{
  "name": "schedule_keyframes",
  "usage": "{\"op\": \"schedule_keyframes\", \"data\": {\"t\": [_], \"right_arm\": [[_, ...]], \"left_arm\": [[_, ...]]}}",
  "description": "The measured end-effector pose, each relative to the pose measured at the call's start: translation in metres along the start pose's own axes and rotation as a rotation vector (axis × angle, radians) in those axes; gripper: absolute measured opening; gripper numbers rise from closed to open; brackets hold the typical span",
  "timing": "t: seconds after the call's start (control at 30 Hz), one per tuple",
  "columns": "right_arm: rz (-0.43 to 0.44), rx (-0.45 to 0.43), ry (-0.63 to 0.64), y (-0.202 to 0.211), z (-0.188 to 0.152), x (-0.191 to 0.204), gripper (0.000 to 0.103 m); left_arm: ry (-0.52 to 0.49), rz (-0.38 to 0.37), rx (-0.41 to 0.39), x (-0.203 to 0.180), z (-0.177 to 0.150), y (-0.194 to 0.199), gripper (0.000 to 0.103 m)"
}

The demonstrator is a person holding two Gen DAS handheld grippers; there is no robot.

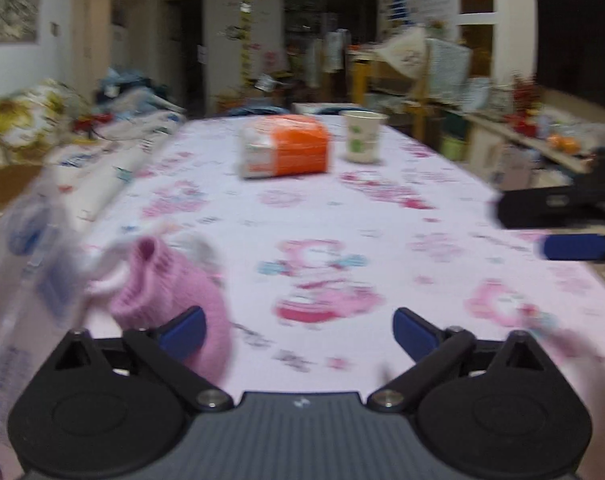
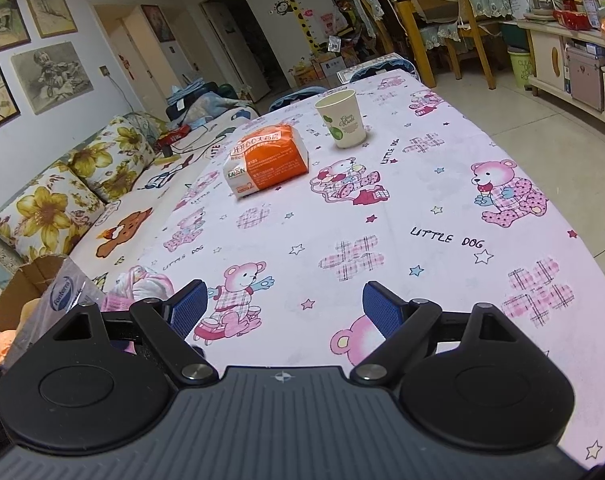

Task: Organize soft objects
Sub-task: 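Lower the left gripper onto the pink knit hat and close on it, then close the right gripper on the white cloth bunny while left holds the pink hat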

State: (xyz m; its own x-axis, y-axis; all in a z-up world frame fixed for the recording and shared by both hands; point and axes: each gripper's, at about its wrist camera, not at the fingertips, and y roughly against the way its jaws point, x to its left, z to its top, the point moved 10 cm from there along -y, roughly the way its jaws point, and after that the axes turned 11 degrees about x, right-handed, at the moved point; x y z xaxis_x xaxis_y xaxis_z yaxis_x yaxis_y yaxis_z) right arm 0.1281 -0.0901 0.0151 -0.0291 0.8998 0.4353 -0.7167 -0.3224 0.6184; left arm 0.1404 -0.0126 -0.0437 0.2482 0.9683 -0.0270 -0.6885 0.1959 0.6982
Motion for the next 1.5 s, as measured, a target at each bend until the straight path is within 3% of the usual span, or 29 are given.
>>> {"op": "schedule_keyframes", "data": {"t": [0.07,0.13,0.23,0.27,0.37,0.5,0.73,0.83,0.9,1.07,1.5], "right_arm": [[-0.008,-0.005,0.007,0.000,0.001,-0.001,0.103],[-0.021,-0.013,0.018,0.002,0.003,-0.002,0.103],[-0.031,-0.026,0.022,0.003,0.005,-0.004,0.103],[-0.028,-0.026,0.018,0.003,0.005,-0.004,0.103],[-0.015,-0.014,0.023,-0.001,0.004,-0.002,0.103],[-0.015,-0.003,0.034,-0.006,0.002,-0.001,0.103],[-0.009,0.013,0.038,-0.009,-0.001,0.000,0.103],[-0.009,0.016,0.040,-0.009,-0.001,0.001,0.103],[-0.006,0.020,0.044,-0.010,-0.002,0.002,0.103],[0.022,0.035,0.050,-0.016,-0.005,0.010,0.103],[0.165,0.060,0.192,-0.051,-0.003,0.073,0.103]], "left_arm": [[0.020,-0.070,0.016,-0.006,-0.002,0.002,0.091],[0.011,-0.077,-0.015,-0.007,0.001,0.013,0.091],[-0.019,0.031,-0.157,0.005,0.014,0.034,0.092],[-0.013,0.081,-0.156,0.012,0.015,0.032,0.092],[0.044,0.159,-0.085,0.033,0.011,0.016,0.089],[0.031,0.277,-0.040,0.049,0.006,0.000,0.087],[0.044,0.312,0.032,0.062,-0.004,-0.013,0.085],[0.070,0.315,0.026,0.066,-0.003,-0.009,0.070],[0.074,0.339,0.028,0.069,-0.003,-0.007,0.053],[0.099,0.314,0.034,0.071,-0.004,-0.001,0.047],[0.198,0.157,0.043,0.068,-0.021,0.020,0.043]]}}
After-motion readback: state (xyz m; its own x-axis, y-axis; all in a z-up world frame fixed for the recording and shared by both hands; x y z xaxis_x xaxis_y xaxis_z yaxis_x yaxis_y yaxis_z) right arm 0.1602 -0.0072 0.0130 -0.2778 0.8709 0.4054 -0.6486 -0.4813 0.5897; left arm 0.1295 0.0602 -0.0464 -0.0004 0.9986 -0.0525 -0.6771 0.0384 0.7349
